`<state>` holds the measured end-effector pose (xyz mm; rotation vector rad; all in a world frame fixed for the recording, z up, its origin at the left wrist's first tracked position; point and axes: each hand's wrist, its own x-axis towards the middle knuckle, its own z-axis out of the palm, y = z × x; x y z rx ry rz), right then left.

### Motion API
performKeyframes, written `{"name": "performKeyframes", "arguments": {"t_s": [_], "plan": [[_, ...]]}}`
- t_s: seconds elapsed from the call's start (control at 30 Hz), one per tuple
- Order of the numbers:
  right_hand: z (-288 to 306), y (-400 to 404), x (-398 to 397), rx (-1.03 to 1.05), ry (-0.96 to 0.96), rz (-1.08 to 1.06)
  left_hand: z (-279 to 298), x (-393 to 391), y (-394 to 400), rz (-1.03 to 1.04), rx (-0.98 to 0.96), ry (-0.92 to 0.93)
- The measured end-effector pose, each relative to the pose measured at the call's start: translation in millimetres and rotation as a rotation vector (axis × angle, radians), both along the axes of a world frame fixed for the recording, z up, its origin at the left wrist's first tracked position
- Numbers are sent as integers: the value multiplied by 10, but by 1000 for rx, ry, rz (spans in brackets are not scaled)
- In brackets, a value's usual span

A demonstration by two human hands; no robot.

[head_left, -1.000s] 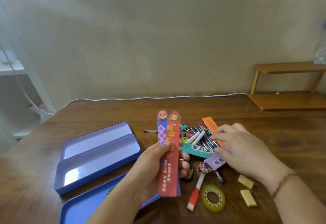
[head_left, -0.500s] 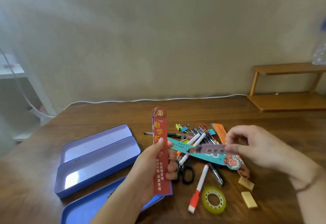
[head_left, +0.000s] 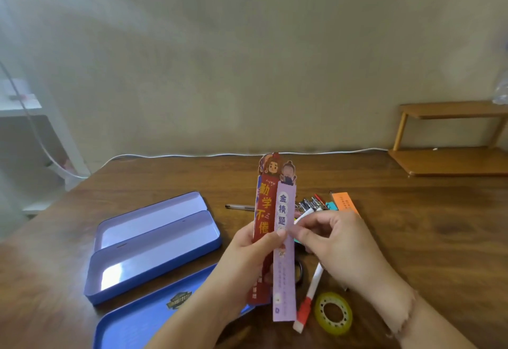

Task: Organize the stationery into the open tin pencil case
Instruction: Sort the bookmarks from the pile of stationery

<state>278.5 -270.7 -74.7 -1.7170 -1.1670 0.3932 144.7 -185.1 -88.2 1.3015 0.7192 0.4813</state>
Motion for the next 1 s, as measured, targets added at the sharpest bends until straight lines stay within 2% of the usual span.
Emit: {"name": "performKeyframes", "arguments": {"t_s": [0.1, 0.17, 0.27, 0.3, 0.37, 0.5, 0.63, 0.7, 0.8, 0.87, 0.9, 0.97, 1.0], "plan": [[-16, -9, 46, -89, -66, 77, -5, -4, 8, 40, -86, -1], [0, -26, 112, -147, -168, 10, -15, -4, 48, 66, -163, -4], [-4, -25, 240, -404, -580, -224, -10, -23, 121, 128, -301, -65], [-43, -11, 281, -475, -639, -249, -8, -26, 144, 123, -356, -107], [-123, 23, 322, -525, -595, -237, -8, -33, 183, 89, -460, -184], [-102, -6, 391, -396, -510, -264, -26, -80, 256, 56, -482, -276], [46, -153, 621, 20, -383, -352, -24, -129, 361, 5, -507, -236], [126, -242, 666, 165, -399, -253, -19, -1, 460, -93, -471, -154], [160, -264, 597, 151, -479, 61, 12, 154, 385, -383, -401, -182], [108, -203, 491, 140, -688, 192, -158, 109, 302, -379, -336, -61], [81, -164, 426, 151, -768, 216, -248, -20, 264, -480, -335, -42], [5, -96, 315, 137, -812, 199, -247, -84, 177, -526, -124, 172], [-31, -70, 285, 110, -810, 167, -202, -41, 148, -540, -129, 199]]}}
